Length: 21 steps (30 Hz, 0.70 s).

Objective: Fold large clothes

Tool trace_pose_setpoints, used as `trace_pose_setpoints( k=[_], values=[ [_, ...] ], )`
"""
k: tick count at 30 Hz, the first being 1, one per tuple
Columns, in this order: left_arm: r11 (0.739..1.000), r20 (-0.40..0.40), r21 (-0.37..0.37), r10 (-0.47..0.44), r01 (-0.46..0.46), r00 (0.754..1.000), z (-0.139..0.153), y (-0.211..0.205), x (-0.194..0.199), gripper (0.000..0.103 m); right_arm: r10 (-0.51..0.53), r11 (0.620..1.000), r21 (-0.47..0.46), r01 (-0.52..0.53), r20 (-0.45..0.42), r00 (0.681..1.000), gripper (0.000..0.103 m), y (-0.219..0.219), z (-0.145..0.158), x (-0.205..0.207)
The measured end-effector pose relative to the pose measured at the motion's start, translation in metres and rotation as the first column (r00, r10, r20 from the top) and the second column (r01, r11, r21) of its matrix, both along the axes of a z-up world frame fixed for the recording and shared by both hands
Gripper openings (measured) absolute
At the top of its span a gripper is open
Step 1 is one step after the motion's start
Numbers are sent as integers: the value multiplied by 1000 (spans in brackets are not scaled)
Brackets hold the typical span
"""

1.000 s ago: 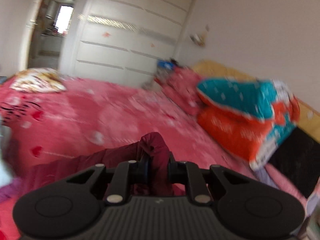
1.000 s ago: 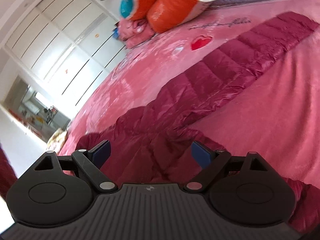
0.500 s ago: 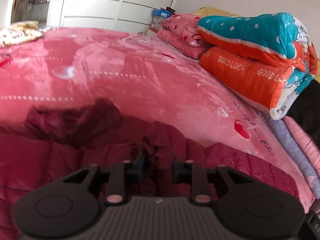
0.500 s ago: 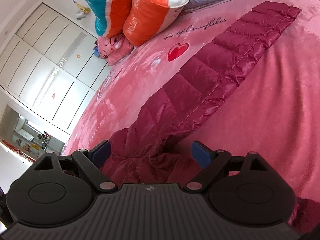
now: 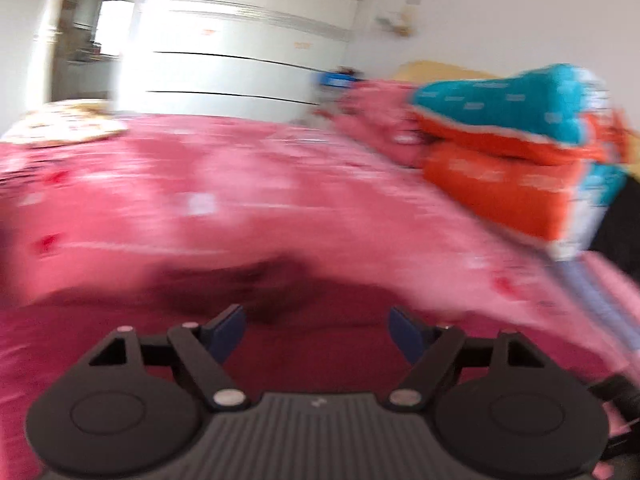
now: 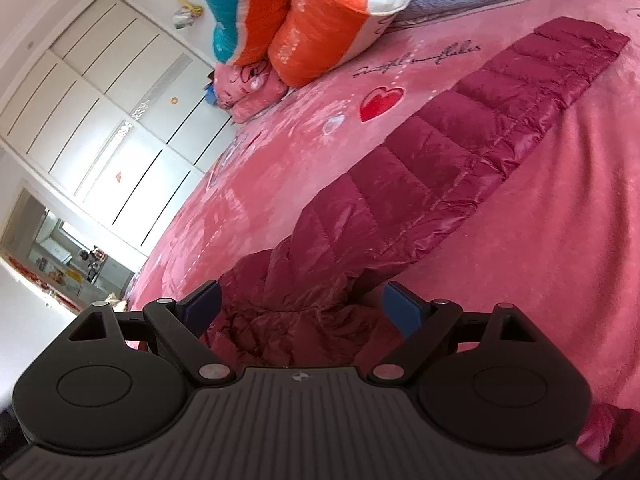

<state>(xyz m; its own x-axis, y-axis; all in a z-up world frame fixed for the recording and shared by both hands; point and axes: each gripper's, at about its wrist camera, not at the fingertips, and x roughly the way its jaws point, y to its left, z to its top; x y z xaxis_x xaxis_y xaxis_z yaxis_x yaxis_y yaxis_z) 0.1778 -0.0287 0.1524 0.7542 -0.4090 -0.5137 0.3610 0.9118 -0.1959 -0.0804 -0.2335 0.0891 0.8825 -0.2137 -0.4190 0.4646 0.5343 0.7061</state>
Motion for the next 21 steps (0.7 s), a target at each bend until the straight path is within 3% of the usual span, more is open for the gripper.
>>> trace_pose_setpoints(
  k=[4, 8, 11, 21],
  values=[
    [979, -12, 62, 196, -195, 980, -31, 62, 1, 76, 46, 998, -37, -46, -4, 999, 103, 8, 3, 7],
    [959, -42, 88, 272, -268, 961, -57, 89, 13, 69, 89, 995, -52, -90, -30, 996, 103, 14, 1, 15],
    [955, -58, 73, 292, -287, 955, -76, 93, 23, 69, 98, 994, -49, -100, -50, 994, 103, 16, -1, 19],
    [942, 62, 151, 294, -300, 954, -113, 78, 20, 75, 161, 983, -70, -168, -96, 982, 103, 20, -5, 30]
  ],
)
